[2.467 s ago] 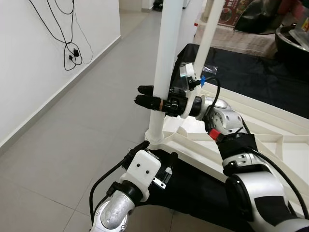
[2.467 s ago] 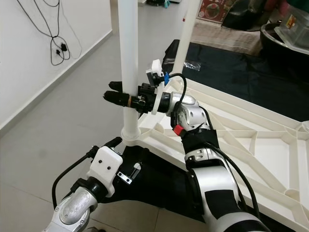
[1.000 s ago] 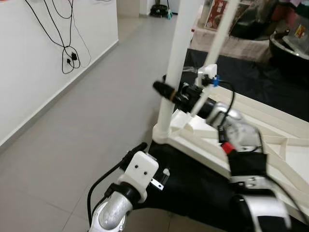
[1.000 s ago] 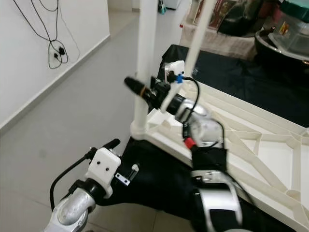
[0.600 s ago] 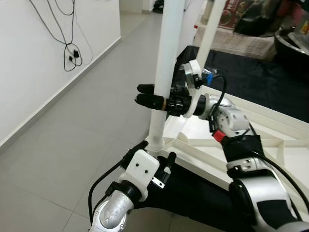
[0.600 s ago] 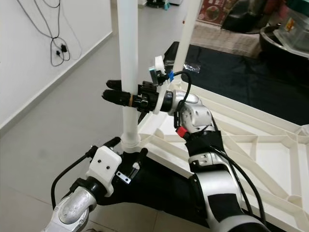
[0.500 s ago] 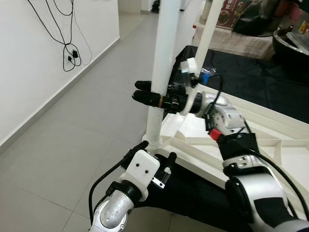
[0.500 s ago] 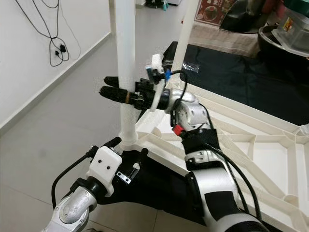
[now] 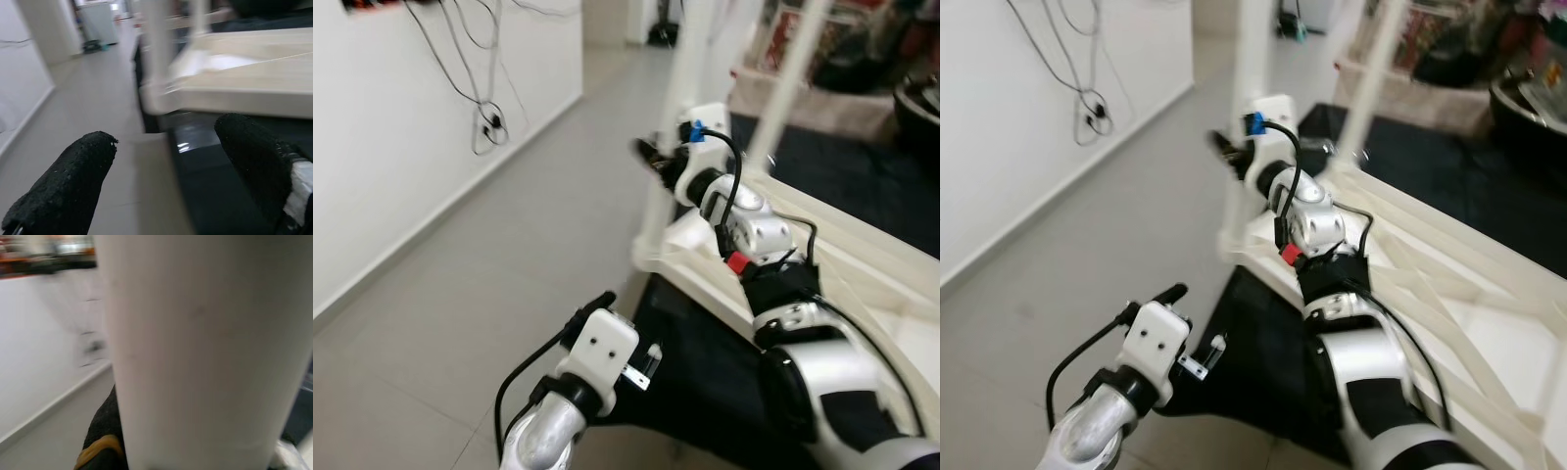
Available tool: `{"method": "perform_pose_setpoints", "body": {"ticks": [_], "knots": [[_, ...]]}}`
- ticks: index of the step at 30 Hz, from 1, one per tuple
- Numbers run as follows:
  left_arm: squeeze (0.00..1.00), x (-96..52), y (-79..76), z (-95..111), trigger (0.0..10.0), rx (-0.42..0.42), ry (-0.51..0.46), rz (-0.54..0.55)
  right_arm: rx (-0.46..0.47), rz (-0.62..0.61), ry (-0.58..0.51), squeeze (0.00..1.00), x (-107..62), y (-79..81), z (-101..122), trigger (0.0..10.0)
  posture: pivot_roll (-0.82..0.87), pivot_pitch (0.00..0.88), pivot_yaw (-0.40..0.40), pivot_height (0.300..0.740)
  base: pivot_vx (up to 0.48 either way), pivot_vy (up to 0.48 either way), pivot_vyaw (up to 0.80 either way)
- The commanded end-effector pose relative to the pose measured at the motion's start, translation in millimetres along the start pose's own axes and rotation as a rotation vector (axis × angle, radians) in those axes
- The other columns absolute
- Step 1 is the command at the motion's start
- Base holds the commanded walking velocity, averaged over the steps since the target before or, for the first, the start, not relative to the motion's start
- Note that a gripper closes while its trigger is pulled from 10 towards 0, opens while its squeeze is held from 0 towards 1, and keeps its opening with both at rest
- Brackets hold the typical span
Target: Building children table
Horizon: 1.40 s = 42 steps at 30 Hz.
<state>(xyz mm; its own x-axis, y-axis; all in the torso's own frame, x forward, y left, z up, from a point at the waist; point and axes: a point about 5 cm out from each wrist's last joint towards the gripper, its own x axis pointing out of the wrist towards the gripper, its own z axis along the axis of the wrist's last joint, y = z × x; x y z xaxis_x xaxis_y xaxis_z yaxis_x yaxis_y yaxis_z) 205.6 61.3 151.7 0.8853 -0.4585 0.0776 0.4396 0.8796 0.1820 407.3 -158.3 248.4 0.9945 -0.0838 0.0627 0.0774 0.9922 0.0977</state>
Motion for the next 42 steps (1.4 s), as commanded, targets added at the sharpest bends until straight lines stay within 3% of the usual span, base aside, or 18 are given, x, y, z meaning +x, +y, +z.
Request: {"method": "perform_pose_setpoints", "body": {"ticks": [1,4,8,9,17,18,19,20,21,24,26,29,32,36,37,38,39,42], "knots": [[0.00,-0.5,-1.7,-3,10.0,0.007,0.010,-0.010,0.021,-0.204,0.170,0.00,-7.5,-32.2,-39,0.0,0.14,0.093,-0.086,0.740,0.000,0.000,0.00],[0.00,-0.6,-1.4,-3,10.0,0.009,0.009,-0.010,0.108,-0.351,0.147,0.00,-20.2,-32.3,-37,0.0,0.14,0.086,-0.080,0.740,0.000,0.000,0.00],[0.00,-0.7,-1.3,-3,10.0,0.010,0.010,-0.010,0.119,-0.371,0.136,0.00,-22.9,-29.3,-35,0.0,0.14,0.086,-0.080,0.740,0.000,0.000,0.00],[0.00,-0.8,-1.5,-3,10.0,0.009,0.009,-0.011,0.157,-0.307,0.082,0.00,-24.4,-14.3,-31,10.0,0.14,0.078,-0.078,0.740,0.000,0.000,0.00],[0.00,-0.7,-2.0,-3,10.0,0.007,0.007,-0.014,0.184,-0.122,-0.057,0.00,-25.0,23.2,-21,10.0,0.14,0.075,-0.078,0.740,0.000,0.000,0.00],[0.00,-0.8,-2.6,-4,10.0,0.005,0.007,-0.015,0.190,0.032,-0.094,1.00,-24.9,35.1,-19,10.0,0.14,0.070,-0.079,0.740,0.000,0.000,0.00],[0.00,-0.9,-3.0,-3,10.0,0.004,0.005,-0.016,0.172,0.156,-0.125,1.00,-25.1,42.0,-17,10.0,0.14,0.070,-0.079,0.740,0.000,0.000,0.00],[0.00,-1.0,-3.5,-3,10.0,0.001,-0.003,-0.018,0.187,0.338,-0.107,0.81,-26.0,50.5,-18,10.0,0.14,0.069,-0.081,0.740,0.000,0.000,0.00],[0.00,-1.3,-3.7,-1,10.0,-0.001,-0.014,-0.019,0.187,0.491,-0.092,0.00,-28.0,54.7,-18,10.0,0.13,0.069,-0.076,0.740,0.000,0.000,0.00],[0.00,-2.1,-5.8,6,10.0,0.003,-0.059,-0.038,0.131,0.905,-0.009,0.00,-42.9,56.2,-26,10.0,0.13,0.067,-0.081,0.740,0.000,0.000,0.00],[0.00,-2.3,-6.4,7,10.0,0.005,-0.065,-0.044,0.123,0.959,0.006,0.00,-46.0,55.3,-28,10.0,0.13,0.067,-0.081,0.740,0.000,0.000,0.00],[0.00,-3.1,-8.2,13,10.0,-0.007,-0.089,-0.040,-0.050,1.221,0.125,0.00,-58.7,44.9,-44,10.0,0.14,0.074,-0.089,0.740,0.000,0.000,0.00],[0.00,-3.5,-8.1,14,10.0,-0.006,-0.096,-0.038,-0.066,1.354,0.171,0.00,-64.0,42.3,-46,10.0,0.14,0.075,-0.089,0.740,0.000,0.000,0.00],[0.00,-3.6,-6.8,15,10.0,-0.002,-0.100,-0.030,-0.105,1.339,0.145,0.00,-52.4,45.2,-43,10.0,0.15,0.079,-0.090,0.740,0.000,0.000,0.00],[0.00,-3.6,-6.3,16,10.0,-0.001,-0.101,-0.028,-0.103,1.277,0.109,0.00,-46.2,48.4,-40,4.9,0.15,0.080,-0.093,0.740,0.000,0.000,0.00],[0.00,-3.5,-6.0,16,10.0,0.000,-0.102,-0.027,-0.094,1.246,0.090,0.00,-42.9,49.8,-38,4.9,0.15,0.081,-0.094,0.740,0.000,0.000,0.00],[0.00,-3.4,-5.8,16,10.0,0.001,-0.103,-0.026,-0.060,1.206,0.064,0.00,-39.4,51.4,-34,0.0,0.15,0.082,-0.094,0.740,0.000,0.000,0.00],[0.00,-3.5,-5.7,16,10.0,0.004,-0.104,-0.026,-0.022,1.185,0.047,0.00,-37.1,52.0,-30,0.0,0.15,0.082,-0.094,0.740,0.000,0.000,0.00]]}}
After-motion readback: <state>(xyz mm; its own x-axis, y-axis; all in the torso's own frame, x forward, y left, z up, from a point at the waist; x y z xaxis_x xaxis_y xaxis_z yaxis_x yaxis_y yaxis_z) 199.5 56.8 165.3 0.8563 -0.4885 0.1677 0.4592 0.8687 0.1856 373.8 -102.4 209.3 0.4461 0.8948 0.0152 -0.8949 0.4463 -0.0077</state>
